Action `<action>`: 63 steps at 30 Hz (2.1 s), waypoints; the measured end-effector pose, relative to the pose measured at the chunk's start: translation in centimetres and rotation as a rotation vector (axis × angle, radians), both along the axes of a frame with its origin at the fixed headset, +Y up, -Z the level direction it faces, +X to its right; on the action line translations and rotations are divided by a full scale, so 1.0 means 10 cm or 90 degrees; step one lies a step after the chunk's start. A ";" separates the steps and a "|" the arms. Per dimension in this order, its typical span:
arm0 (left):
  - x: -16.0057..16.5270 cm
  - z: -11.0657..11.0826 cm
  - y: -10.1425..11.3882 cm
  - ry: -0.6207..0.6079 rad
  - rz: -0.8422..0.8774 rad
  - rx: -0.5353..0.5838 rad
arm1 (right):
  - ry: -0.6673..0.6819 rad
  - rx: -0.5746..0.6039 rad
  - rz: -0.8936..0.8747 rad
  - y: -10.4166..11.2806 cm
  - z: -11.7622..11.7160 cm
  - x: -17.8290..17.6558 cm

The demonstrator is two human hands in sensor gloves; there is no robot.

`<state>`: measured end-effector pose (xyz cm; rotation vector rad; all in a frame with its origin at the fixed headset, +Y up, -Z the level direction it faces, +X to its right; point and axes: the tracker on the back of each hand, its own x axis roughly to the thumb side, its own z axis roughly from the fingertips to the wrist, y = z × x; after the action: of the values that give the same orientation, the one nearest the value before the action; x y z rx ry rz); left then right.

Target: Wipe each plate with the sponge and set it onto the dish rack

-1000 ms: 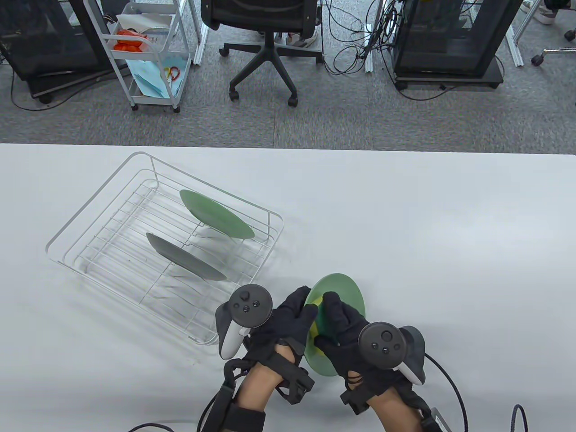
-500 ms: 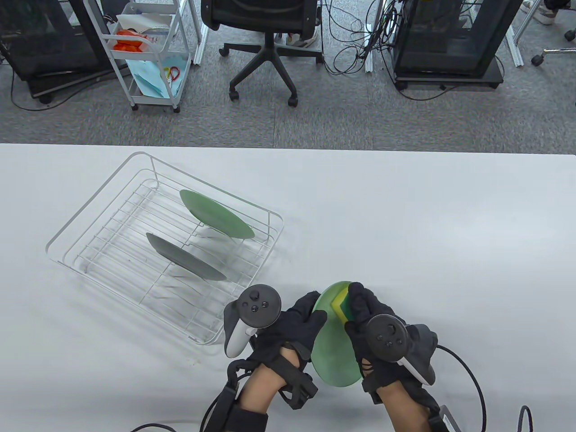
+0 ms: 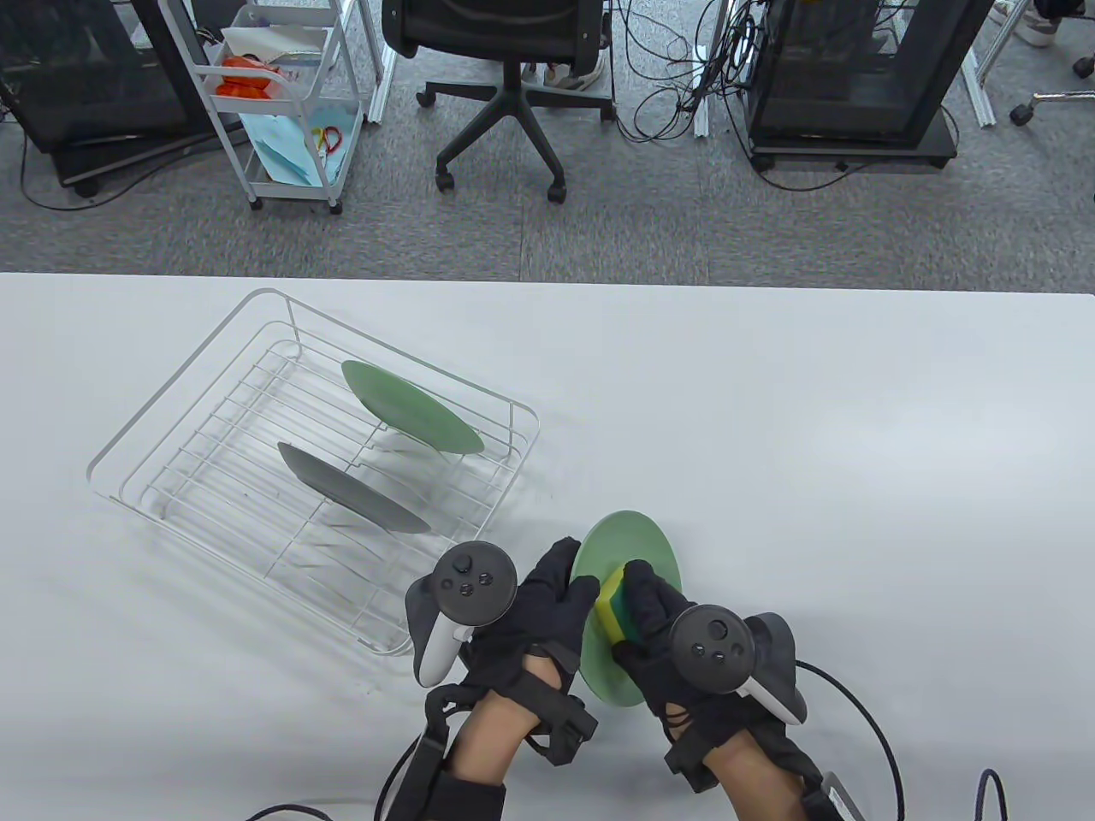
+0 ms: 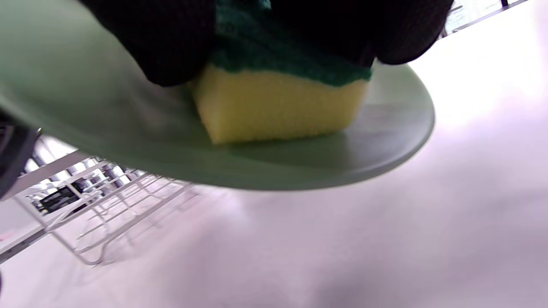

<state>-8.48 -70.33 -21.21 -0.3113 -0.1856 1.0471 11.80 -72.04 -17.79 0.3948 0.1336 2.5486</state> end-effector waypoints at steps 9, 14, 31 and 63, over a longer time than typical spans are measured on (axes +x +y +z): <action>-0.10 -0.02 -0.01 0.034 0.008 -0.012 | 0.103 -0.085 -0.040 0.09 0.10 -0.09; -0.14 -0.04 -0.01 0.038 0.036 -0.022 | 0.109 -0.115 -0.124 0.16 0.12 -0.05; -0.29 -0.05 0.03 0.066 0.216 -0.037 | -0.221 -0.120 -0.380 0.10 -0.03 0.84; 0.11 -0.01 -0.47 -0.057 0.112 -0.234 | -0.073 0.100 -0.650 0.53 0.11 0.82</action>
<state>-7.41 -75.03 -21.34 -0.6843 -0.1018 1.2423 19.99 -66.77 -16.69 0.2694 -0.2570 1.5641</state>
